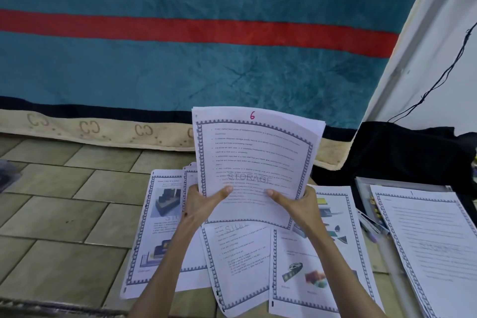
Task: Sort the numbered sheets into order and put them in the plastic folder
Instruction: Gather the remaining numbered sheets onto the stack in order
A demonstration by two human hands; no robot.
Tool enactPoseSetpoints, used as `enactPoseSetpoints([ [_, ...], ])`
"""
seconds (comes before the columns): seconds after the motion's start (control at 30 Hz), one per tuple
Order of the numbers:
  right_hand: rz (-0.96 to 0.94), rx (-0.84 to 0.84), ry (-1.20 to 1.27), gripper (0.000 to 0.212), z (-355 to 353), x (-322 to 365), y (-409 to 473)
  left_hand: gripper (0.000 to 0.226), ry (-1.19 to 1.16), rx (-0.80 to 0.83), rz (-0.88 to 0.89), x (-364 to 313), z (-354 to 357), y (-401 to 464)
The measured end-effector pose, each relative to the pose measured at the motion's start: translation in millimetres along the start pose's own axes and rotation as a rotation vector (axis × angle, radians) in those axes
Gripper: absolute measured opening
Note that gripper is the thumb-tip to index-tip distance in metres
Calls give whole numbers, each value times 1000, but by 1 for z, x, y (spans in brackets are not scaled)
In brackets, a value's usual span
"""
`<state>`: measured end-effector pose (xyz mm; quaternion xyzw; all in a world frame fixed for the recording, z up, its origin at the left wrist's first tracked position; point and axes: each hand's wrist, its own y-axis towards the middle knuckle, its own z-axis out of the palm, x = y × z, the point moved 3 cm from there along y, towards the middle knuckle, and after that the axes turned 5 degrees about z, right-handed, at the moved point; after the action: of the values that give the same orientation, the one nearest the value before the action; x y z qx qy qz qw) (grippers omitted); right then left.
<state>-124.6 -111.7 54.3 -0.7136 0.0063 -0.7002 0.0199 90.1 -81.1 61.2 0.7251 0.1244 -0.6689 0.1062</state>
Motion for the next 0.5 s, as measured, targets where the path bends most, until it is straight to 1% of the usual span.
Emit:
enactPoseSetpoints([
  [0.2, 46, -41, 21, 30, 1, -6, 1, 36, -18, -42, -4, 2, 5, -4],
  [0.37, 110, -17, 11, 26, -1, -15, 1, 30, 41, 14, -30, 21, 4, -1],
  [0.5, 147, -43, 3, 33, -2, -20, 2, 37, 31, -21, -75, 32, 3, 1],
])
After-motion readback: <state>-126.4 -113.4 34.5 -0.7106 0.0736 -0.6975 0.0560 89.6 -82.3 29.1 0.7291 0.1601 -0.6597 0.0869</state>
